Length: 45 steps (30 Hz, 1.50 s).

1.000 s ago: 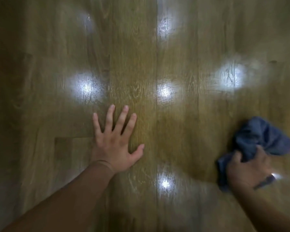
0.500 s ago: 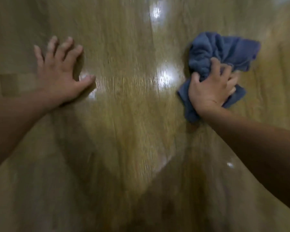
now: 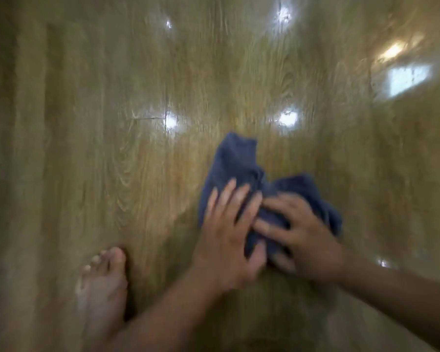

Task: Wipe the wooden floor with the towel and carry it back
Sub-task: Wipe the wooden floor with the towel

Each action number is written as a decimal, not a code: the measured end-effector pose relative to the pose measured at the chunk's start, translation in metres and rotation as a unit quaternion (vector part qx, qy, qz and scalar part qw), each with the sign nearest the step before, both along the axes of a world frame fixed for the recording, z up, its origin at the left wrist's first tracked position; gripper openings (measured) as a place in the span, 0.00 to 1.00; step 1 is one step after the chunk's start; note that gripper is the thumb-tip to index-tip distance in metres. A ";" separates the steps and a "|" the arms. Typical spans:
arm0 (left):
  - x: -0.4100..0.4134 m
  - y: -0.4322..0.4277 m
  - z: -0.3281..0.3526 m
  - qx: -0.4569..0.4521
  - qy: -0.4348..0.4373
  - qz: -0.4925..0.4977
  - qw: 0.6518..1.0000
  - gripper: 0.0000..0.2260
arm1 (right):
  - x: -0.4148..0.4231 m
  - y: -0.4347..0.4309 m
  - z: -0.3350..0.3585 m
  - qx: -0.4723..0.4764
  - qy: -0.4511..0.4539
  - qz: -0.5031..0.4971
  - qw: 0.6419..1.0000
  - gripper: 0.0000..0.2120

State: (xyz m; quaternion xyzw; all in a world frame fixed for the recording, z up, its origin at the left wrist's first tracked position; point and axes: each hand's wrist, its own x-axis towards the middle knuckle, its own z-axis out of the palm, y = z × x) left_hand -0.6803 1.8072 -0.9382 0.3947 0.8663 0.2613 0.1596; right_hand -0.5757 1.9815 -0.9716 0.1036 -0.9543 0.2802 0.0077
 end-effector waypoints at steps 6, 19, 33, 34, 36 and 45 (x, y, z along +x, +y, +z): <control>0.030 0.008 -0.014 -0.110 0.058 -0.104 0.987 0.41 | 0.033 0.043 0.007 -0.045 -0.009 -0.025 0.999 0.37; -0.005 0.053 -0.016 -0.129 0.148 -0.048 0.979 0.33 | -0.006 0.075 0.000 0.042 -0.046 -0.148 0.987 0.39; -0.040 0.098 -0.013 -0.223 0.144 -0.128 0.955 0.41 | -0.009 0.133 0.003 0.049 -0.012 -0.121 0.991 0.29; -0.056 0.112 -0.009 -0.237 0.144 -0.102 0.955 0.40 | -0.029 0.140 0.007 0.045 -0.058 -0.163 0.984 0.27; -0.058 0.117 -0.004 -0.233 0.154 -0.083 0.956 0.38 | -0.036 0.136 0.010 0.048 -0.108 -0.199 0.973 0.25; 0.191 -0.072 -0.009 -0.122 0.052 -0.229 0.964 0.24 | 0.239 -0.027 0.012 -0.004 -0.088 -0.032 0.996 0.23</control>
